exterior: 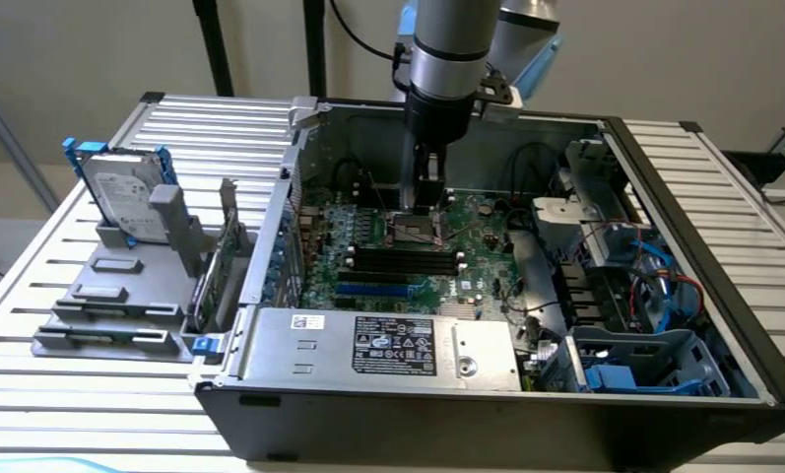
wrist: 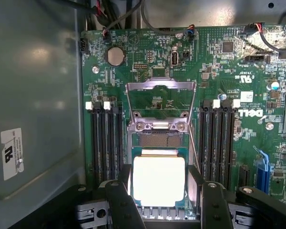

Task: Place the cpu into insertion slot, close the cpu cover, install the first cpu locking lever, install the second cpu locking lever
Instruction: 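Place the cpu into insertion slot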

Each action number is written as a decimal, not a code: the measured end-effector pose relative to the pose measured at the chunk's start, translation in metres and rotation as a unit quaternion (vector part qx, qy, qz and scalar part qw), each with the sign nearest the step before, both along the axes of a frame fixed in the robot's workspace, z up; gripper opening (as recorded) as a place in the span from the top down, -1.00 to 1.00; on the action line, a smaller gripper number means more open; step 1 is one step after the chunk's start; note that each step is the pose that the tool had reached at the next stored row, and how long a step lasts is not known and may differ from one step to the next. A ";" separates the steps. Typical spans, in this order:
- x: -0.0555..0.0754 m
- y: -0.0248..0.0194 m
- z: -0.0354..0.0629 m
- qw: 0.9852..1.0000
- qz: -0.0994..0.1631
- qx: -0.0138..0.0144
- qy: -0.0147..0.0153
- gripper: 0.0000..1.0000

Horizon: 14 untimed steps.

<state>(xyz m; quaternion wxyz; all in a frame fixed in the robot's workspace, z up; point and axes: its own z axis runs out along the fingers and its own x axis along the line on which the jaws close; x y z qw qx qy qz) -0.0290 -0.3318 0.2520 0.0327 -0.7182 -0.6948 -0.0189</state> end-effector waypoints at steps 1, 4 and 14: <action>0.000 0.0000 -0.0018 1.000 0.000 0.000 0.000 -0.09; 0.000 0.0000 -0.0073 1.000 0.000 -0.001 0.000 -0.09; -0.001 0.0000 -0.0254 1.000 0.000 -0.002 0.000 -0.09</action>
